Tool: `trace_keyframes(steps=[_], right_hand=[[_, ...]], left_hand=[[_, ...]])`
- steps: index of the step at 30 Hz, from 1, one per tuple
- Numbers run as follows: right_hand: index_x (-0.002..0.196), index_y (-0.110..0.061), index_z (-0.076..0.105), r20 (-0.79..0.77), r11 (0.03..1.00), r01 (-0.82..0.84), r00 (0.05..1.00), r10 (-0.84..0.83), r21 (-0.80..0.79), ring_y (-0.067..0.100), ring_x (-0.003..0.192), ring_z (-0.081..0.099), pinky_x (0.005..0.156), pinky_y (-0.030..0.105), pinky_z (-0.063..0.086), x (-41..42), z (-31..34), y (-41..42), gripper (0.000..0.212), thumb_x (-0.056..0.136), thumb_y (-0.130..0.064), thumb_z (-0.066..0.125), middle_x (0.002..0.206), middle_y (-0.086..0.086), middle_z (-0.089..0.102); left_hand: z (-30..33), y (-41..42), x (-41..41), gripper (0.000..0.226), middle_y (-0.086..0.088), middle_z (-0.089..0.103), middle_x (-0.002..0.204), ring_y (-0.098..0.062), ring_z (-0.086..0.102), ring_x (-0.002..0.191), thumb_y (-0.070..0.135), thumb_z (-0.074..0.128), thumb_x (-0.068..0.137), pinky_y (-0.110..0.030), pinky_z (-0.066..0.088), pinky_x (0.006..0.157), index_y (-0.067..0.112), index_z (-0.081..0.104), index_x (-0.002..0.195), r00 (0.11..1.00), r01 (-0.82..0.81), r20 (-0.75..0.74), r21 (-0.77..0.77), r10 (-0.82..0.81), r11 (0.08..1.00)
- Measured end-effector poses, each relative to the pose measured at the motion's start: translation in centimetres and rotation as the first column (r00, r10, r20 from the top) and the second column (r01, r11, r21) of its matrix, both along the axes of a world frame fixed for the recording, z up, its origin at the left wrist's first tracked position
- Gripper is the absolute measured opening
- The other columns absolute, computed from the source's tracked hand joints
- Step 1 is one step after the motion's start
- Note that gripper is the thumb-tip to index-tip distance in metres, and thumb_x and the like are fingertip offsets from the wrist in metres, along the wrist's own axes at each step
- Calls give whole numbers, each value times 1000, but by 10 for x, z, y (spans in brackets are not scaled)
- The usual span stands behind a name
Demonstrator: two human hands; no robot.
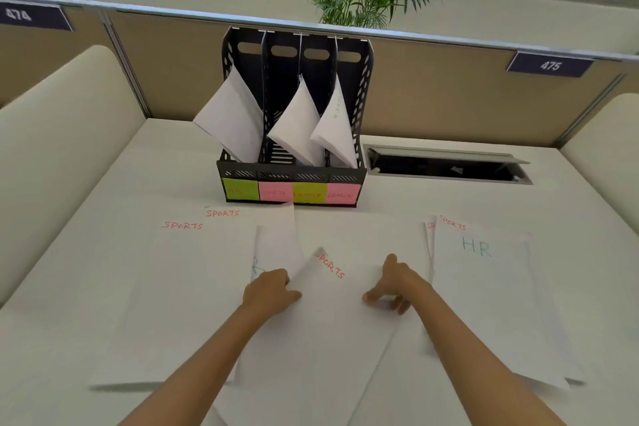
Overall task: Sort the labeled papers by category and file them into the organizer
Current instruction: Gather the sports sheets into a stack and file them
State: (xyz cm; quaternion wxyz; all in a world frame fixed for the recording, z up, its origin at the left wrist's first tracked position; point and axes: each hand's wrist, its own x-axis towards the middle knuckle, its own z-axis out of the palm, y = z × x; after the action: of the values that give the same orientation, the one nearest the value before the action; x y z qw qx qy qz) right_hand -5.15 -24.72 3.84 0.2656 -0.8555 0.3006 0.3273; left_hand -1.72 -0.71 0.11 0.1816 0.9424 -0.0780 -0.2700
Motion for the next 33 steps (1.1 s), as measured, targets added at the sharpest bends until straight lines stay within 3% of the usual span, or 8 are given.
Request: trace_keyframes(steps=[6,8,10,14,19,23,29,33], right_hand=[[133,-7,33,342,987,144,933,-110,-77,35,122,46,98,44,45,-13,-19,-6,85,73,-49,76,134,15,44],[135,-9,34,461,951,275,832,-309,142,32,122,48,98,40,43,-13,-18,-8,84,74,-51,74,135,13,46],[134,-13,33,365,830,316,785,-501,459,26,113,56,90,36,48,-16,-13,-5,82,74,-49,75,130,10,52],[124,-7,53,235,728,171,876,-421,664,23,99,67,81,36,56,-23,-14,11,56,78,-27,77,113,6,68],[107,-9,64,382,803,211,793,-473,557,18,86,66,63,27,52,-22,-25,31,25,83,-15,69,102,4,69],[102,-11,63,439,839,244,762,-476,487,16,79,63,55,24,44,-22,-34,31,18,84,-15,65,100,5,68],[103,-10,63,432,847,223,781,-451,483,21,87,65,63,28,50,-24,-45,38,18,85,-14,64,100,5,67],[105,-9,63,458,853,204,771,-442,481,24,90,65,76,35,54,-22,-47,44,20,85,-15,64,101,6,68]], left_hand=[[5,11,-10,40,4,44,61,-11,42,56,31,55,95,-26,28,51,18,37,62,986,-131,54,-319,156,939],[11,16,-9,38,-1,47,64,-14,44,58,30,54,96,-27,29,53,14,39,65,965,-219,35,-443,261,869],[17,20,-7,32,-13,57,76,-21,52,67,30,53,97,-30,36,60,5,52,77,937,-313,-40,-543,348,779],[22,32,-6,34,-23,60,91,-22,53,77,32,51,98,-32,38,69,-1,57,93,898,-381,-69,-612,434,693],[11,54,-14,46,-18,59,124,-35,60,105,37,43,100,-39,48,82,9,37,136,834,-416,182,-415,522,809],[-6,67,-20,77,-18,44,135,-37,54,113,51,48,92,-40,48,84,11,13,149,932,-263,264,13,250,965],[-13,67,-15,64,-4,54,89,-21,58,73,30,44,93,-28,47,64,15,13,147,936,-110,351,189,38,976],[-4,67,-6,62,-5,62,91,-19,56,68,17,47,94,-26,43,56,11,15,147,912,-76,411,193,-10,978]])
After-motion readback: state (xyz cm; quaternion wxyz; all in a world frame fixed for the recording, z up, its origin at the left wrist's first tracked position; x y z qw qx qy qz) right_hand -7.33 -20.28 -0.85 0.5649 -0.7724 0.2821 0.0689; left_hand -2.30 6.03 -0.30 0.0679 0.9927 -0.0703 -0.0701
